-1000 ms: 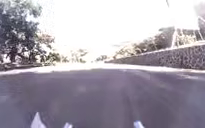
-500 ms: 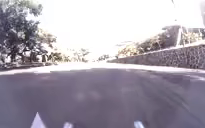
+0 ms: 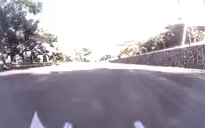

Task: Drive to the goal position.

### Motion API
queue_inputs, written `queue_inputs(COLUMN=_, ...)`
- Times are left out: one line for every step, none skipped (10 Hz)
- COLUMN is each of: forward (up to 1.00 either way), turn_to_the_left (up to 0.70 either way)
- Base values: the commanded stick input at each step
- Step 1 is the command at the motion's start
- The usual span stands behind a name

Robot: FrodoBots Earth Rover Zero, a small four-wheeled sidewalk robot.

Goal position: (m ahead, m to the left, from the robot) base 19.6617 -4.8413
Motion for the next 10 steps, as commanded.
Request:
queue_inputs(forward=0.97, turn_to_the_left=-0.18)
queue_inputs(forward=0.97, turn_to_the_left=-0.23)
queue_inputs(forward=0.97, turn_to_the_left=-0.29)
queue_inputs(forward=0.97, turn_to_the_left=-0.35)
queue_inputs(forward=0.97, turn_to_the_left=-0.35)
queue_inputs(forward=0.97, turn_to_the_left=-0.35)
queue_inputs(forward=0.97, turn_to_the_left=-0.35)
queue_inputs(forward=0.97, turn_to_the_left=-0.36)
queue_inputs(forward=0.97, turn_to_the_left=-0.36)
queue_inputs(forward=0.97, turn_to_the_left=-0.36)
